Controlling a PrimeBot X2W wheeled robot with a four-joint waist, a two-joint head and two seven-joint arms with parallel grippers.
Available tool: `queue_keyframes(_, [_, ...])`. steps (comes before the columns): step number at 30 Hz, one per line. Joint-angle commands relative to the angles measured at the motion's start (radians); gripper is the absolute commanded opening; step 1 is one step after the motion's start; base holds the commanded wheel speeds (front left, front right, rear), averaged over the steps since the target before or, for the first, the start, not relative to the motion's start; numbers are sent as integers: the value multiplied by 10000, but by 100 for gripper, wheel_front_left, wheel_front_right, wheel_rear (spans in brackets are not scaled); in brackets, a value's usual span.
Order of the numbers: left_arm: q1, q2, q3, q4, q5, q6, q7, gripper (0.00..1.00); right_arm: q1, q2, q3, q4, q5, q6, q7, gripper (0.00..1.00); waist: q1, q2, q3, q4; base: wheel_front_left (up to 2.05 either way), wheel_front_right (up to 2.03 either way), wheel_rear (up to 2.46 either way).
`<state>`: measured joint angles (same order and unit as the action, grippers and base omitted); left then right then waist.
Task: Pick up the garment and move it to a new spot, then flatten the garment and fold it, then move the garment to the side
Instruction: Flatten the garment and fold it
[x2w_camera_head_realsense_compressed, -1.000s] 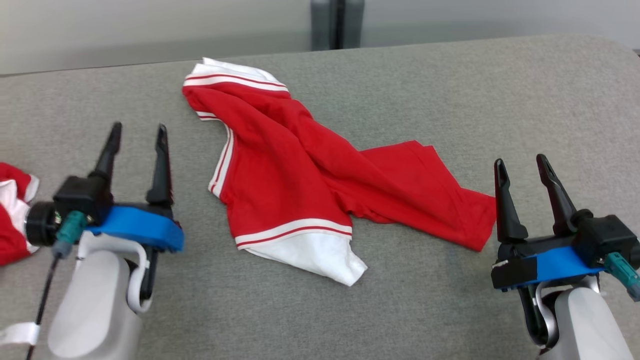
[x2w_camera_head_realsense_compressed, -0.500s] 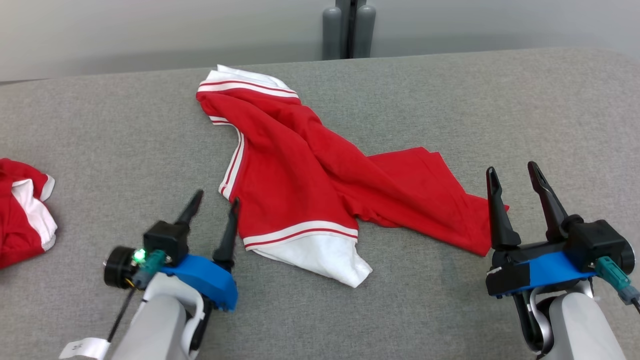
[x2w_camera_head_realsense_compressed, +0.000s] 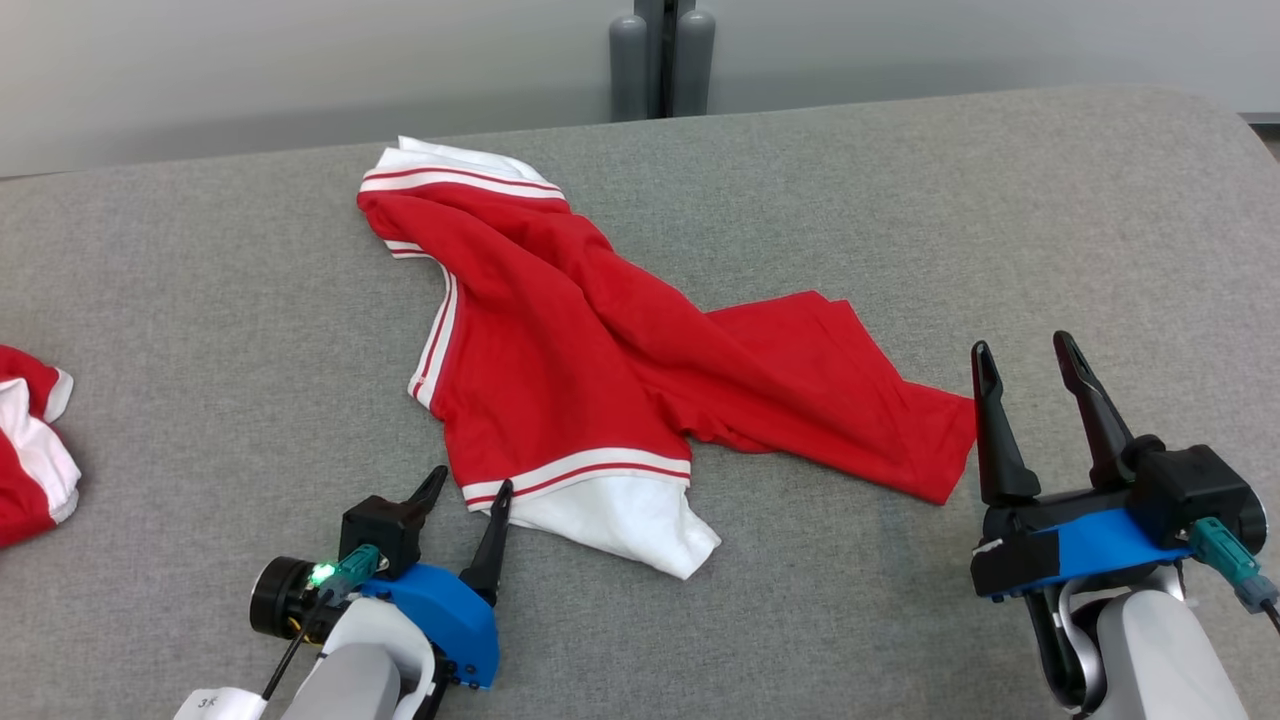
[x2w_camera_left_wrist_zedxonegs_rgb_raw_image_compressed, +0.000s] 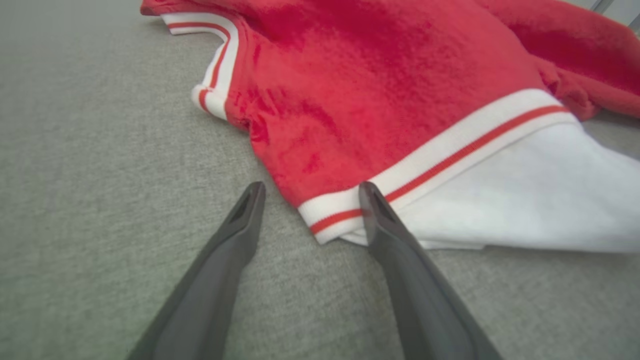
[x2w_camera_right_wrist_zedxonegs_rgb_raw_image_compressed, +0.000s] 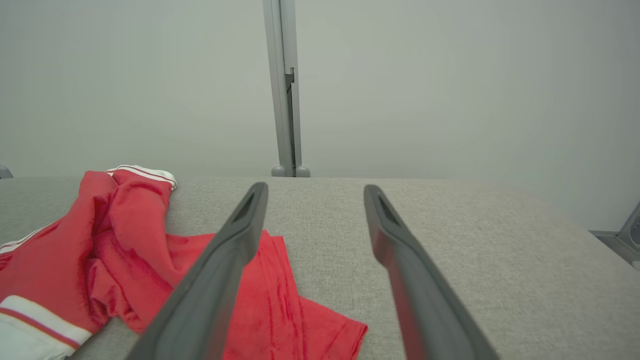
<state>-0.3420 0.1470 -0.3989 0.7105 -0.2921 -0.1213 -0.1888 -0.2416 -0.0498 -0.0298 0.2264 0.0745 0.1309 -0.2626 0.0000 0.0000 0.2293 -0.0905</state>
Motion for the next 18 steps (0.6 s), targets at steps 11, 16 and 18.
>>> queue_keyframes(11, [-706,-159,-383,946,-283,-65,-276,0,36,-13,-8,-13,44,-1,-40,100,0,0,-109,-74,0,0,0])
queue_keyframes(16, [-749,-191,-275,271,-447,-76,-638,0,295,-11,-235,-5,27,0,-40,100,0,0,-375,231,0,0,0])
queue_keyframes(18, [-615,-104,-226,-196,-462,-69,-692,0,381,-13,-289,19,58,0,-40,100,0,0,-487,442,0,0,0])
